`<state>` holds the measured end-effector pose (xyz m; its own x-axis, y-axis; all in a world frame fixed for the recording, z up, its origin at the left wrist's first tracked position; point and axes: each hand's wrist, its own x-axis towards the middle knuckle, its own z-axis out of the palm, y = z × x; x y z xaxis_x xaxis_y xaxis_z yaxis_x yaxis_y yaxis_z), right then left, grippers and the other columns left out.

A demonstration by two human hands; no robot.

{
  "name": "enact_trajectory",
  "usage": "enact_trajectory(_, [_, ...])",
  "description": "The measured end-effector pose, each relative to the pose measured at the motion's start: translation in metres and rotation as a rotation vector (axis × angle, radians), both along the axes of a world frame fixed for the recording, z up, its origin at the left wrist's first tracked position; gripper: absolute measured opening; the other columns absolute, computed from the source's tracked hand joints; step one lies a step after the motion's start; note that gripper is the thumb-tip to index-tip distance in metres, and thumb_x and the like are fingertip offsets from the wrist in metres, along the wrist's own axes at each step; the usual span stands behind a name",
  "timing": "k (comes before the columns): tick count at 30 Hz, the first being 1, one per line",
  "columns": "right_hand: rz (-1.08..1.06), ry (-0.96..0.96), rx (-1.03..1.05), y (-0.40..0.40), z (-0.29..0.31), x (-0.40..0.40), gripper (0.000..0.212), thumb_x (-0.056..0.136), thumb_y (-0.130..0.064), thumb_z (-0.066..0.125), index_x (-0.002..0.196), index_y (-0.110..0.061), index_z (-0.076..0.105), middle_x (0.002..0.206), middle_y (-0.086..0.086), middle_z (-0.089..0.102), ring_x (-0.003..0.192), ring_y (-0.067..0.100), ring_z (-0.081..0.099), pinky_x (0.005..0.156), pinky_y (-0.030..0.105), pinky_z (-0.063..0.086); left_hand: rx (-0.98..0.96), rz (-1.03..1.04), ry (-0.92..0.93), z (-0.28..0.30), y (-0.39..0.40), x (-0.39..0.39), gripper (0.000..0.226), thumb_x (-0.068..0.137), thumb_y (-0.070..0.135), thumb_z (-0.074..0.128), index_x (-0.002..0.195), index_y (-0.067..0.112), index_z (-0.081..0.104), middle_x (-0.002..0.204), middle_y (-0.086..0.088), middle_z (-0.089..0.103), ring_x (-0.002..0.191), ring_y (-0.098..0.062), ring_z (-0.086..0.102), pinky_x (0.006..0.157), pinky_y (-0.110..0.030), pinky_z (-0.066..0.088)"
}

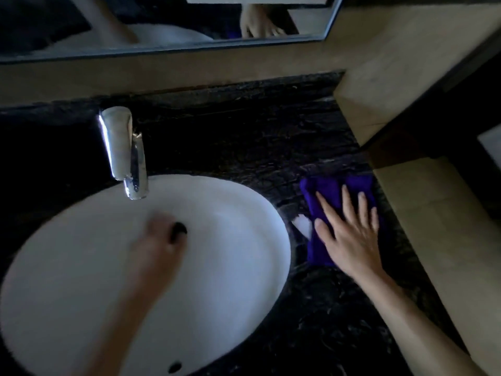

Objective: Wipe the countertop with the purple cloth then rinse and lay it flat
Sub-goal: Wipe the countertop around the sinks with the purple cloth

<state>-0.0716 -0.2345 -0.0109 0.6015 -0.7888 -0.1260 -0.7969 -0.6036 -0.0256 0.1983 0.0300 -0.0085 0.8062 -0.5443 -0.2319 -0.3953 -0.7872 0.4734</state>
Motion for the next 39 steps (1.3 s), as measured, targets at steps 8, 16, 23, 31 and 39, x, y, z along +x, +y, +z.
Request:
enact_trajectory(8, [0.315, -0.038, 0.056, 0.104, 0.015, -0.052, 0.069, 0.088, -0.062, 0.053, 0.152, -0.056, 0.028, 0.168, 0.006, 0.024, 0.153, 0.042, 0.023, 0.115, 0.067, 0.028, 0.017, -0.528, 0.378, 0.004, -0.018, -0.188, 0.089, 0.075, 0.088, 0.046, 0.137, 0.025, 0.057, 0.130, 0.002, 0.067, 0.108, -0.014, 0.071, 0.071, -0.032, 0.061])
enact_trajectory(16, [0.269, -0.075, 0.030, -0.089, -0.003, 0.068, 0.058, 0.096, -0.068, 0.026, 0.152, -0.059, 0.017, 0.171, -0.003, 0.014, 0.156, 0.034, 0.014, 0.122, 0.058, 0.014, 0.175, -0.399, 0.182, 0.013, -0.053, -0.195, 0.099, 0.077, 0.090, 0.036, 0.156, 0.038, 0.005, 0.163, 0.013, 0.022, 0.146, -0.011, 0.035, 0.110, -0.032, 0.038])
enact_trajectory(23, [0.225, -0.141, 0.033, -0.033, -0.003, -0.034, 0.058, 0.100, -0.060, 0.031, 0.156, -0.052, 0.018, 0.171, 0.005, 0.014, 0.156, 0.036, 0.012, 0.122, 0.060, 0.017, 0.159, -0.316, 0.178, 0.016, -0.068, -0.204, 0.078, 0.087, 0.081, 0.031, 0.150, 0.038, 0.019, 0.151, 0.013, 0.042, 0.135, -0.015, 0.049, 0.097, -0.039, 0.044])
enact_trajectory(31, [0.405, -0.044, 0.116, 0.000, 0.008, -0.098, 0.060, 0.096, -0.068, 0.033, 0.152, -0.061, 0.014, 0.171, -0.003, 0.009, 0.157, 0.032, 0.012, 0.123, 0.056, 0.016, 0.153, -0.305, 0.121, 0.017, -0.069, -0.207, 0.077, 0.085, 0.084, 0.027, 0.148, 0.040, 0.020, 0.149, 0.016, 0.046, 0.129, -0.013, 0.054, 0.090, -0.036, 0.047])
enact_trajectory(39, [0.140, -0.129, 0.215, -0.189, -0.003, 0.080, 0.055, 0.098, -0.067, 0.027, 0.151, -0.063, 0.012, 0.172, -0.004, -0.001, 0.157, 0.034, -0.003, 0.122, 0.058, 0.016, 0.185, -0.287, 0.127, 0.014, -0.070, -0.205, 0.084, 0.079, 0.089, 0.021, 0.151, 0.045, 0.016, 0.156, 0.016, 0.040, 0.126, -0.013, 0.057, 0.091, -0.034, 0.049])
